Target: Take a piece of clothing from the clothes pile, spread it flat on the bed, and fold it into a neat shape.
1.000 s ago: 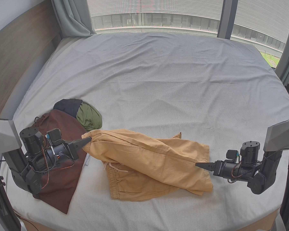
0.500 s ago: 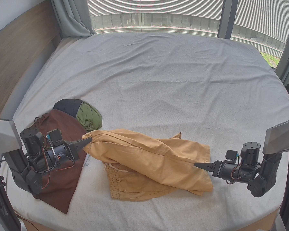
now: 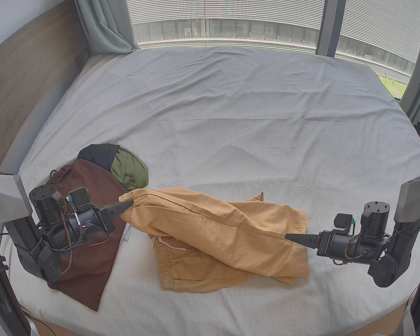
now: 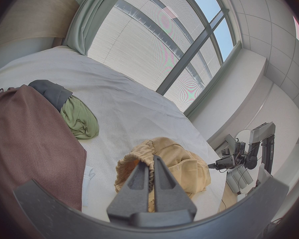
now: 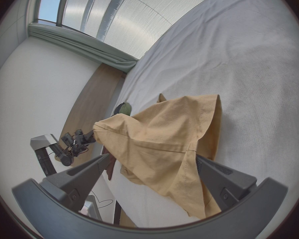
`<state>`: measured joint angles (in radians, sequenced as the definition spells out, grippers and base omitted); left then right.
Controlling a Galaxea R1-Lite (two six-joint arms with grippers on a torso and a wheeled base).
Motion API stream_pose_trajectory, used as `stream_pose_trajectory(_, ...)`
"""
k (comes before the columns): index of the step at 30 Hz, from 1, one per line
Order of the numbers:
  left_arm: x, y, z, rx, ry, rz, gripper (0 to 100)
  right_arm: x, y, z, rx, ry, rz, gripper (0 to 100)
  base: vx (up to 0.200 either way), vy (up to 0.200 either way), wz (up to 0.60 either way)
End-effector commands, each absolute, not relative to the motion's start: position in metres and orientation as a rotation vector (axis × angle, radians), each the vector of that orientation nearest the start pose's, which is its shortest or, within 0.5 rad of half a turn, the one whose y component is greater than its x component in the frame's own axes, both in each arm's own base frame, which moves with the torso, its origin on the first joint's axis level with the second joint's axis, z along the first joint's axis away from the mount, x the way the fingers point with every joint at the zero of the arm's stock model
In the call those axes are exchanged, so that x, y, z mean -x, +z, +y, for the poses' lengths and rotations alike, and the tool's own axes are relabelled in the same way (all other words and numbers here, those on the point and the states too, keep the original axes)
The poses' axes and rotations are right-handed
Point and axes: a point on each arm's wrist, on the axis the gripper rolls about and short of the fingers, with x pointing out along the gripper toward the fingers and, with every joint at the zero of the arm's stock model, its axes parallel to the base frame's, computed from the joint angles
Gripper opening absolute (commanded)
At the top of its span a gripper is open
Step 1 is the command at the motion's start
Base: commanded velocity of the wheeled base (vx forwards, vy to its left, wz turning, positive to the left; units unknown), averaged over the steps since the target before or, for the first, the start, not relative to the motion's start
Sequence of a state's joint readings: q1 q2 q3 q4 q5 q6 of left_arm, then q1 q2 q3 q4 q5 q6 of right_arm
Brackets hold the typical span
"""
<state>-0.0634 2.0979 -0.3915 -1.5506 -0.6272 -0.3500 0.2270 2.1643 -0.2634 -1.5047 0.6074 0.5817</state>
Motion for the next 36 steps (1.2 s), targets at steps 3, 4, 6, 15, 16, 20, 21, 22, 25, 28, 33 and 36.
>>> stream_pose_trajectory(3,-0.298,0.059,-0.032,0.38,-0.657,0.276,0,-0.263,0.017,0.074,-0.615,0.71,0.631,100,0.0,0.0,0.0)
stream_pose_trajectory(4,-0.298,0.059,-0.032,0.381,-0.656,0.277,0,-0.264,0.012,0.074,-0.618,0.703,0.647,100,0.0,0.0,0.0)
stream_pose_trajectory(6,-0.298,0.059,-0.032,0.382,-0.656,0.278,0,-0.268,0.0,0.075,-0.62,0.691,0.677,100,0.0,0.0,0.0)
stream_pose_trajectory(15,-0.298,0.059,-0.033,0.381,-0.658,0.277,0,-0.273,-0.008,0.074,-0.615,0.683,0.682,100,0.0,0.0,0.0)
stream_pose_trajectory(16,-0.298,0.059,-0.033,0.381,-0.658,0.277,0,-0.274,-0.008,0.074,-0.615,0.682,0.68,100,0.0,0.0,0.0)
stream_pose_trajectory(20,-0.298,0.059,-0.033,0.382,-0.658,0.278,0,-0.278,-0.006,0.075,-0.614,0.685,0.663,100,0.0,0.0,0.0)
stream_pose_trajectory(21,-0.298,0.059,-0.033,0.382,-0.658,0.278,0,-0.278,-0.006,0.075,-0.614,0.685,0.663,100,0.0,0.0,0.0)
stream_pose_trajectory(22,-0.298,0.059,-0.033,0.382,-0.658,0.278,0,-0.278,-0.006,0.075,-0.613,0.686,0.661,100,0.0,0.0,0.0)
stream_pose_trajectory(25,-0.298,0.059,-0.033,0.381,-0.658,0.277,0,-0.28,-0.006,0.075,-0.612,0.686,0.656,0,0.0,0.0,0.0)
stream_pose_trajectory(28,-0.298,0.059,-0.033,0.381,-0.658,0.277,0,-0.281,-0.006,0.071,-0.614,0.675,0.651,0,0.0,0.0,0.0)
stream_pose_trajectory(33,-0.299,0.059,-0.033,0.381,-0.657,0.275,0,-0.28,0.004,0.059,-0.608,0.661,0.609,0,0.0,0.0,0.0)
stream_pose_trajectory(36,-0.3,0.06,-0.032,0.381,-0.656,0.272,0,-0.277,0.014,0.055,-0.61,0.674,0.586,0,0.0,0.0,0.0)
